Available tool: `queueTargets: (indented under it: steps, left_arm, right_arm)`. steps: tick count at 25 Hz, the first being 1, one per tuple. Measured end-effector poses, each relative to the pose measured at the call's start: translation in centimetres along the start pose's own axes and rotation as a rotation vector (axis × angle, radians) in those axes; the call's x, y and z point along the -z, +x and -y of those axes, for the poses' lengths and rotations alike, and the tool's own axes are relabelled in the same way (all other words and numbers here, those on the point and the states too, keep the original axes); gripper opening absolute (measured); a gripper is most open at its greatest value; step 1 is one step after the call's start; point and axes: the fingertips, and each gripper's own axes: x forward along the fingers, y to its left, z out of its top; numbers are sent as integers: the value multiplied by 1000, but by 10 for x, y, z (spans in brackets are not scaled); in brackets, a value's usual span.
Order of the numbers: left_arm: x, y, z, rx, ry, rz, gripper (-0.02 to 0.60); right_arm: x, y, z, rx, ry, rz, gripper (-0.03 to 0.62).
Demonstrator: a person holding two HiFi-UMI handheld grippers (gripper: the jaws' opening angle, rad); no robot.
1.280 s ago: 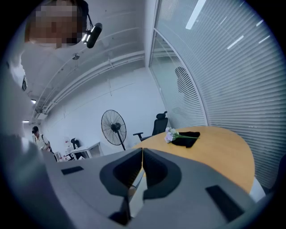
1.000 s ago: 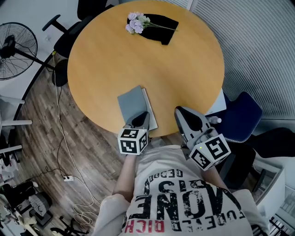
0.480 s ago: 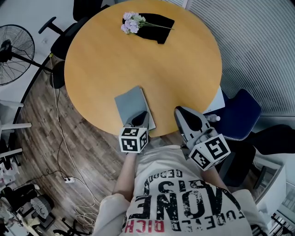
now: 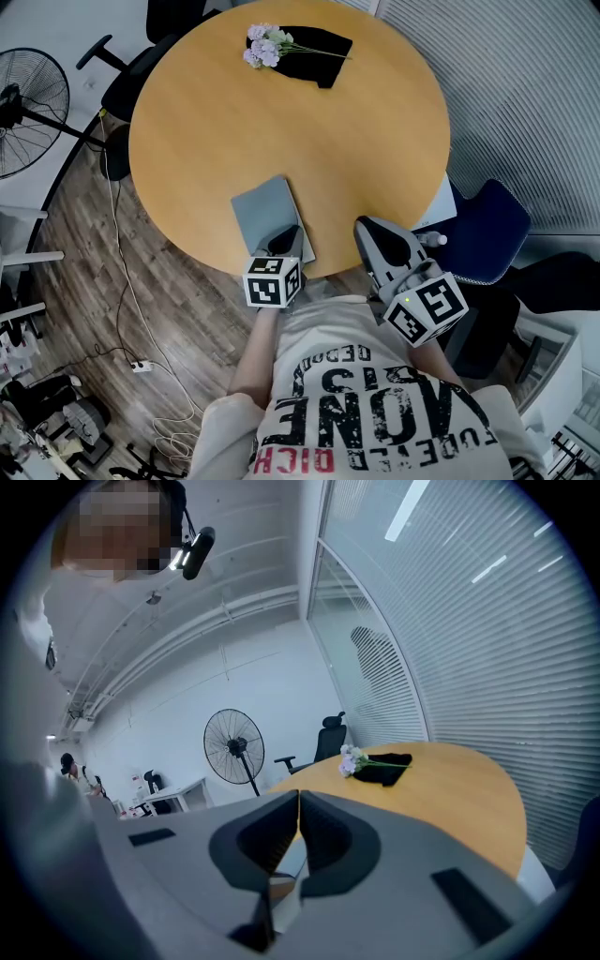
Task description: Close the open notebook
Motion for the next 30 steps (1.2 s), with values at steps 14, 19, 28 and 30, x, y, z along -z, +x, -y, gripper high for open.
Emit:
queueTargets:
  steps: [14, 19, 28, 30]
  left_arm:
    - [5, 7, 0, -7, -3, -9, 25]
    - [8, 13, -1, -15, -5, -23, 25]
    - [12, 19, -2, -39, -6, -43, 25]
    - [13, 20, -2, -43, -6, -49, 26]
  right_arm:
    - [-2, -6, 0, 2, 2, 8, 12]
    - [-2, -8, 3, 7, 5, 9, 12]
    - [0, -9, 4, 6, 9, 10, 12]
    - [0, -10, 4, 7, 9, 9, 12]
